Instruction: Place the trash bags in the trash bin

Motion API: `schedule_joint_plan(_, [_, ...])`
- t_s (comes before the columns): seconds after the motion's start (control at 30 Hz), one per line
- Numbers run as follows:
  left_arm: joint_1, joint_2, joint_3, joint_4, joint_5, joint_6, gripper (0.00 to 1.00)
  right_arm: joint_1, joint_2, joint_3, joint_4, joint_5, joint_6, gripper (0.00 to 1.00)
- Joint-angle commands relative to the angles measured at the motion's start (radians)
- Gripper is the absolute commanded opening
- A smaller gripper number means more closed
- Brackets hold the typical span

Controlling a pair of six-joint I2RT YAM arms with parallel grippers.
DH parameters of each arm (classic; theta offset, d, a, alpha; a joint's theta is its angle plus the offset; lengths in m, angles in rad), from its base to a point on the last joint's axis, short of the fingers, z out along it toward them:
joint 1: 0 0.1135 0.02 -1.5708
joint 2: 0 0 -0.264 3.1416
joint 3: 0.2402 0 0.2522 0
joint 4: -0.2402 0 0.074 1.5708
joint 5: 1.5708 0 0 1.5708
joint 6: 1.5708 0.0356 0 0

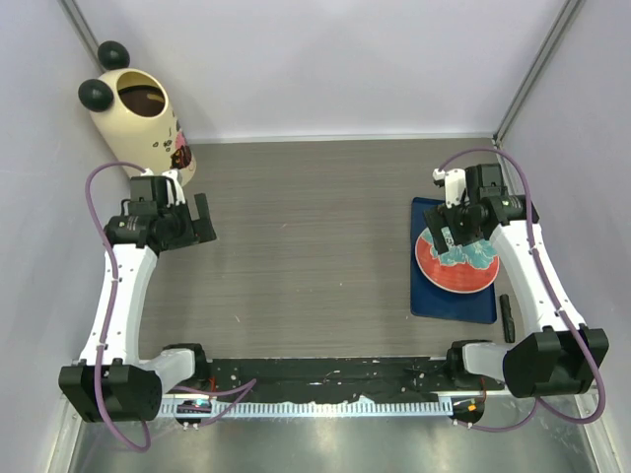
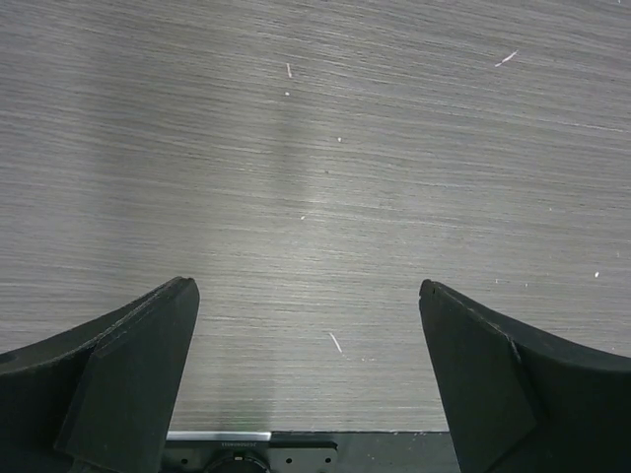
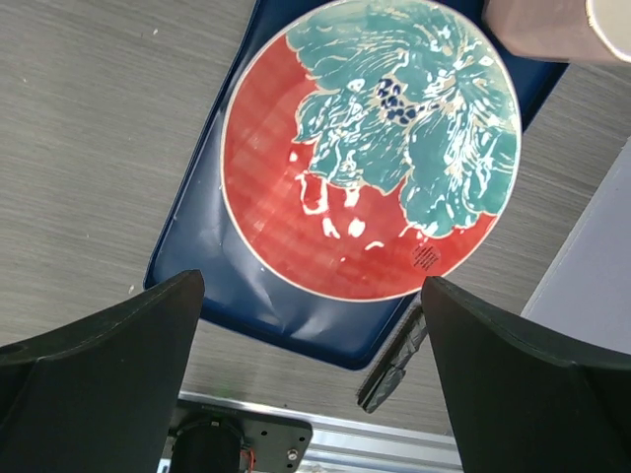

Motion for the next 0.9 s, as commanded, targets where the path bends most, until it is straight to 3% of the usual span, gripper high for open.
schedule_joint_plan(0.0, [0.005,-0.013,-0.01,0.064,0.016,0.01,1.0,-0.003,-0.021,0.035,0.04,0.006,-0.005,1.0])
schedule_joint_plan(0.13, [0.003,0.02,0.024,0.089,0.069,0.085,1.0,-0.022,0.058,0.119,-0.079,-0.035,-0.073,1.0])
schedule_joint_plan(0.3, [0.002,0.085,0.079,0.095,0.109,0.105,1.0,-0.294,0.177,0.213,-0.208,-0.173,-0.159,1.0])
schedule_joint_plan(0.47, [-0.003,0.103,0.09,0.121,0.155,0.104,1.0,-0.515,0.202,0.198,-0.258,-0.178,-0.32,0.99])
schedule_joint_plan(0.6, [-0.015,0.102,0.056,0.156,0.208,0.094,1.0,-0.644,0.22,0.131,-0.257,-0.135,-0.415,0.93])
schedule_joint_plan(0.87, [-0.061,0.171,0.091,0.167,0.234,0.09,1.0,-0.752,0.223,-0.02,-0.191,-0.083,-0.46,0.66])
